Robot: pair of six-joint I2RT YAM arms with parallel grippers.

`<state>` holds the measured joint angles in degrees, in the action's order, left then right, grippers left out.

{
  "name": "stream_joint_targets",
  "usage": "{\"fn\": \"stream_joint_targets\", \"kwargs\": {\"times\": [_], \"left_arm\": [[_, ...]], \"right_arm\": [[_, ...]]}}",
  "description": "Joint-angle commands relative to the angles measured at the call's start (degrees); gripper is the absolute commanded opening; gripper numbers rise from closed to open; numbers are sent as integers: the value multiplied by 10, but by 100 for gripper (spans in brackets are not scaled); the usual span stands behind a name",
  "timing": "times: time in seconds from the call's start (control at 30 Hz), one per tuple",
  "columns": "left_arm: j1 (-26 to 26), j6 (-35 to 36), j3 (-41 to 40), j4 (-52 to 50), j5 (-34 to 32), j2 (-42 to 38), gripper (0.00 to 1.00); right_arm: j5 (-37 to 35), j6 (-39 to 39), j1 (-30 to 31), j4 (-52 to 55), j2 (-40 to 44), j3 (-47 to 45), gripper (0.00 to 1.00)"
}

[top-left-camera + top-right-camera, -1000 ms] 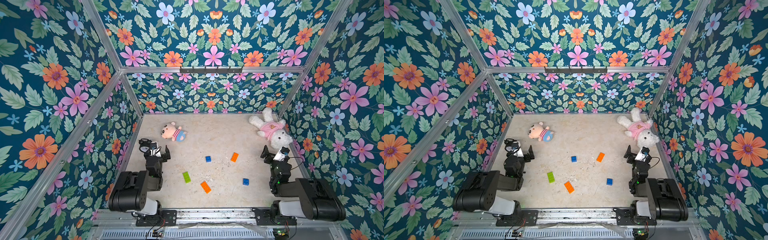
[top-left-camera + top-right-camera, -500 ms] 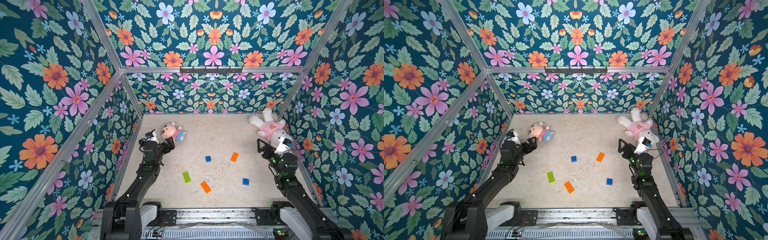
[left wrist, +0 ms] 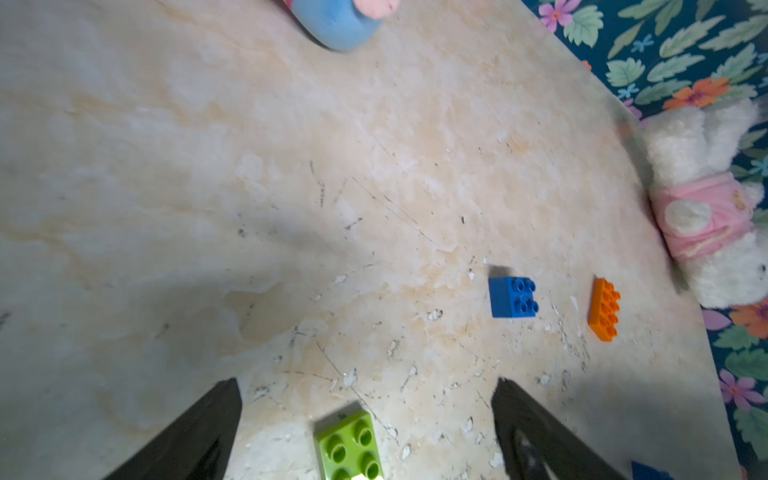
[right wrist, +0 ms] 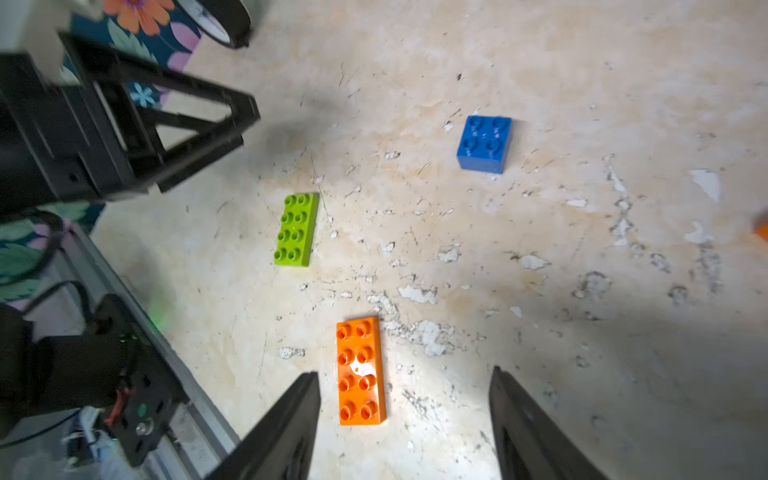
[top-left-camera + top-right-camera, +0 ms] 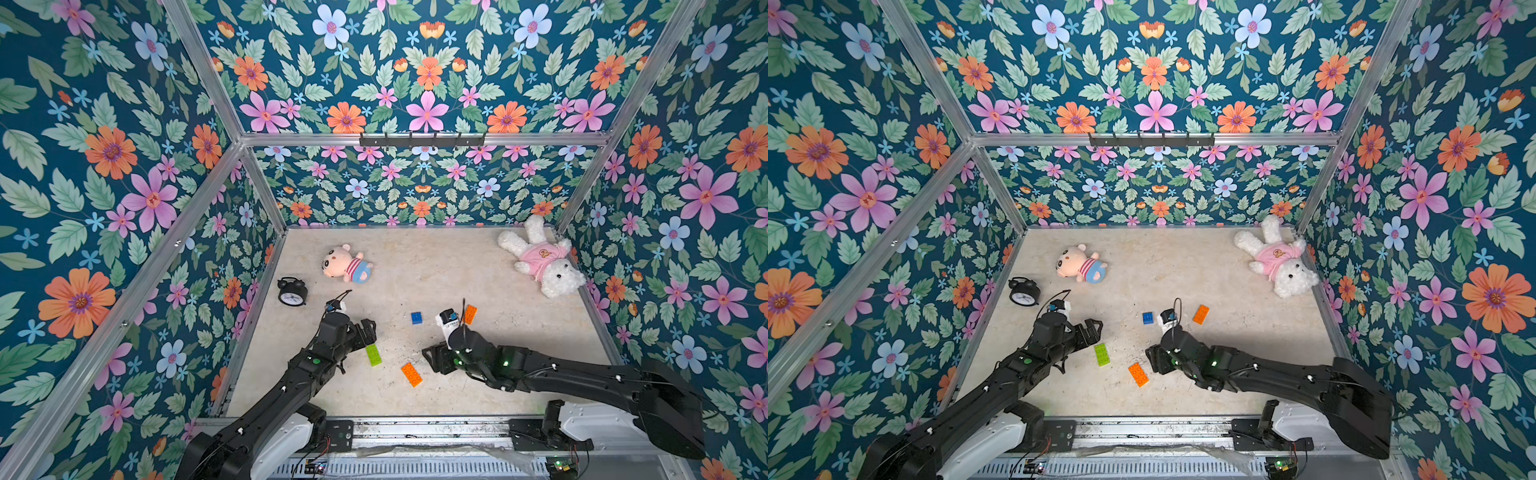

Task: Assemble the number 5 with lego
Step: Move the lego brick at the center of the board.

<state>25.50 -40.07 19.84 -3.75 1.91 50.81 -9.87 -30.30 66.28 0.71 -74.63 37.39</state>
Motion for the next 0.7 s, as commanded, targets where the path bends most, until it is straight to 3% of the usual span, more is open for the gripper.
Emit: {"fn": "stream_joint_targets", "kwargs": {"times": [0.0,0.43,0.67], "left_arm": [[1,-6,10,-51,-39,-3,99],[1,-5,24,-79,-63,15,99],[1,5,23,-78,-52,20,99]], "right_arm": [[-47,10,14,15,-46,27,68],[5,52,53,61,-183,118,54],[3,60,70,95,-243,153,51]]}}
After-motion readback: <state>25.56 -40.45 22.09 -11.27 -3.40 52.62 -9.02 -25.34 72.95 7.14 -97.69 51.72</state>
